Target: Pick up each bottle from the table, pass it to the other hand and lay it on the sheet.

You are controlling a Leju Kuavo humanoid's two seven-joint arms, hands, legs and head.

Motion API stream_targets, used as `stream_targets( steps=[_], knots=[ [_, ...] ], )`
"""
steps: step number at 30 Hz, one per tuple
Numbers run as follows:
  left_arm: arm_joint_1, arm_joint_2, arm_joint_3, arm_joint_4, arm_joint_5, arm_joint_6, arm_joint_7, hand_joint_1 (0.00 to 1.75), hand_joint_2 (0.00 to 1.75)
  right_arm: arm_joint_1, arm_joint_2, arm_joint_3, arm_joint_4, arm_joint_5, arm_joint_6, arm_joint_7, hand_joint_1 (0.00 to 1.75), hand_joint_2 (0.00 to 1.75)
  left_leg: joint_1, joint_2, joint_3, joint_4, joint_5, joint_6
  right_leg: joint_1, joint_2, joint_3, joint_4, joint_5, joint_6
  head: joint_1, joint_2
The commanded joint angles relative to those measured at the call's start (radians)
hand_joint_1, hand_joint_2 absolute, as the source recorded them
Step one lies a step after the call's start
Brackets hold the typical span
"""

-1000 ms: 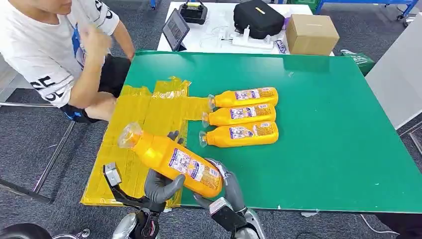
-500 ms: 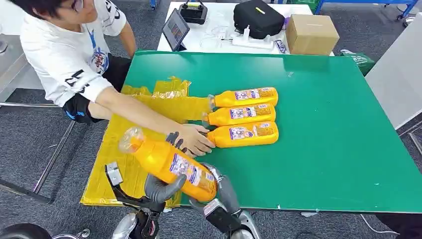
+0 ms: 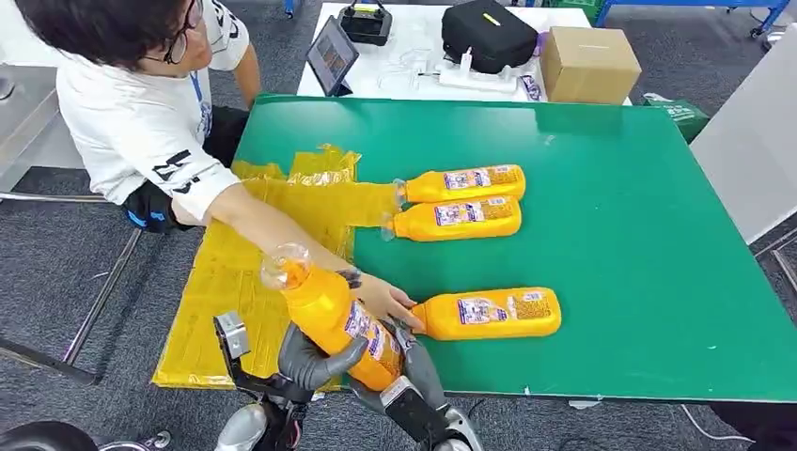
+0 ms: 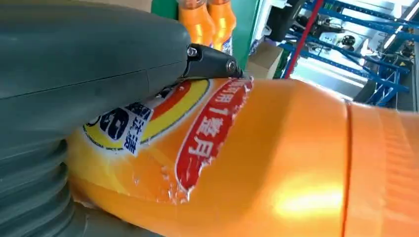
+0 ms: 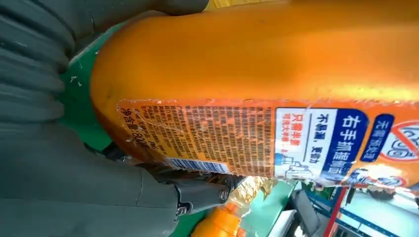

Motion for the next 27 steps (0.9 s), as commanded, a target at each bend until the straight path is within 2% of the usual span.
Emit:
stream_targets(
  steps=[1, 2, 6, 7, 8, 12, 22, 27],
  knots=[
    [-0.033, 0.028, 0.001, 0.083, 0.091, -0.053, 0.039, 1.75, 1.75, -0.04, 0.001, 0.037, 0.082, 0.019, 0.001, -0.001, 0.68, 1.75, 0.001, 0.003, 0.006, -0.001, -0.002, -0.001, 0.002, 0.001, 0.006, -0.002, -0.001, -0.002, 0.0, 0.0],
    [-0.032, 0.028, 0.007, 0.079, 0.102, -0.053, 0.039, 1.75, 1.75, -0.043, 0.007, 0.026, 0.094, 0.019, -0.004, -0.001, 0.0, 1.75, 0.001, 0.002, 0.004, -0.001, -0.001, -0.001, 0.001, 0.001, 0.004, -0.002, 0.0, -0.002, 0.0, 0.0],
    [-0.024, 0.031, 0.025, 0.052, 0.136, -0.054, 0.041, 1.75, 1.75, -0.047, 0.026, -0.016, 0.1, 0.019, 0.005, 0.0, 0.0, 1.75, 0.001, 0.003, 0.005, -0.001, -0.002, -0.001, 0.002, 0.002, 0.005, -0.002, -0.001, -0.002, 0.0, 0.0],
    [-0.024, 0.031, 0.025, 0.052, 0.136, -0.054, 0.041, 1.75, 1.75, -0.047, 0.026, -0.016, 0.1, 0.019, 0.005, 0.0, 0.0, 0.0, 0.001, 0.002, 0.003, -0.001, -0.001, -0.001, 0.001, 0.001, 0.002, -0.001, 0.0, -0.001, 0.0, 0.0],
    [-0.021, 0.033, 0.031, 0.04, 0.139, -0.049, 0.042, 1.75, 1.75, -0.042, 0.029, -0.038, 0.086, 0.025, 0.007, -0.001, 0.0, 0.0, 0.002, 0.004, 0.007, 0.0, -0.003, -0.001, 0.002, 0.002, 0.006, -0.001, -0.001, -0.003, 0.0, 0.0],
    [-0.013, 0.034, 0.055, 0.006, 0.137, -0.018, 0.038, 1.75, 1.75, -0.022, 0.035, -0.112, 0.023, 0.035, 0.008, -0.001, 0.0, 0.0, 0.001, 0.002, 0.004, 0.0, -0.002, -0.001, 0.001, 0.0, 0.005, -0.001, -0.001, -0.002, 0.001, 0.0],
    [-0.015, 0.029, 0.102, -0.025, 0.128, 0.05, 0.027, 1.75, 1.75, 0.011, 0.037, -0.187, -0.074, 0.032, 0.001, -0.001, 0.0, 0.0, 0.001, 0.002, 0.004, 0.0, -0.002, -0.001, 0.001, 0.0, 0.004, 0.0, -0.001, -0.002, 0.0, 0.0],
    [-0.036, 0.017, 0.158, -0.046, 0.087, 0.155, -0.013, 1.75, 1.75, 0.035, 0.03, -0.205, -0.159, 0.006, -0.005, -0.001, 0.0, 0.0, 0.002, 0.002, 0.005, 0.001, -0.003, -0.002, 0.003, 0.0, 0.006, 0.0, -0.002, -0.003, 0.0, 0.0]
  ],
)
